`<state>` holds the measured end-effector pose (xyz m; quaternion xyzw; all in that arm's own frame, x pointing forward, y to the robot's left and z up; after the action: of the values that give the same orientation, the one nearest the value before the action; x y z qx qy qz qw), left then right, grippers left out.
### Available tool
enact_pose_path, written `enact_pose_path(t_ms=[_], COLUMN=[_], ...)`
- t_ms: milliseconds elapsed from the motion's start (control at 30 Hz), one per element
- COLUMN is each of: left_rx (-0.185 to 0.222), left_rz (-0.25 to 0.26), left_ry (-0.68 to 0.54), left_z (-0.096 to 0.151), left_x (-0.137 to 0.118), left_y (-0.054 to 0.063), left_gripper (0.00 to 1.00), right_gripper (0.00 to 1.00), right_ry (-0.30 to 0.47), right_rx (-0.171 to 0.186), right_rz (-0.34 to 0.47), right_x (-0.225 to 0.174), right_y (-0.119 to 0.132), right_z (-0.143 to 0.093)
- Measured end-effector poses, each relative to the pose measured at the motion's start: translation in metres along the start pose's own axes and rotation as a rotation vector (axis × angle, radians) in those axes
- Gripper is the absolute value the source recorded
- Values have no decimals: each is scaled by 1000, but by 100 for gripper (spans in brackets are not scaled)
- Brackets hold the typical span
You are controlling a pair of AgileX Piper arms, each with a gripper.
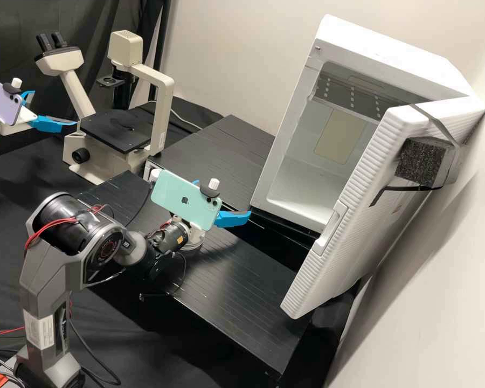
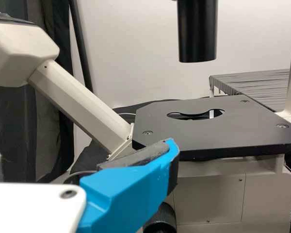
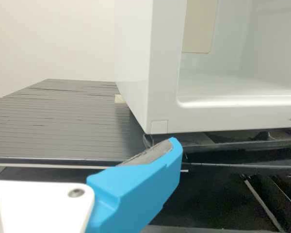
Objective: Return the petri dish to the incubator.
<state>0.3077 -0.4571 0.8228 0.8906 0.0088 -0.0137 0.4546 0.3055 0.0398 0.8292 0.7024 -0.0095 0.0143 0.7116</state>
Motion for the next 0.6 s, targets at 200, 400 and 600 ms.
enact_pose_path(t_ms=[200,400,600], left_rx=[0,0,0], left_rz=[0,0,0], left_ry=[0,0,0], left_z=[0,0,0], left_x=[0,0,0], left_y=[0,0,0], left_gripper=[100,100,100], right_gripper=[100,100,100], right_ry=[0,4,36], right_rx=[0,-1,37], right_rz=[0,9,68], right_x=[0,-12,-51], right_y=[0,-2,1], right_z=[0,3,9])
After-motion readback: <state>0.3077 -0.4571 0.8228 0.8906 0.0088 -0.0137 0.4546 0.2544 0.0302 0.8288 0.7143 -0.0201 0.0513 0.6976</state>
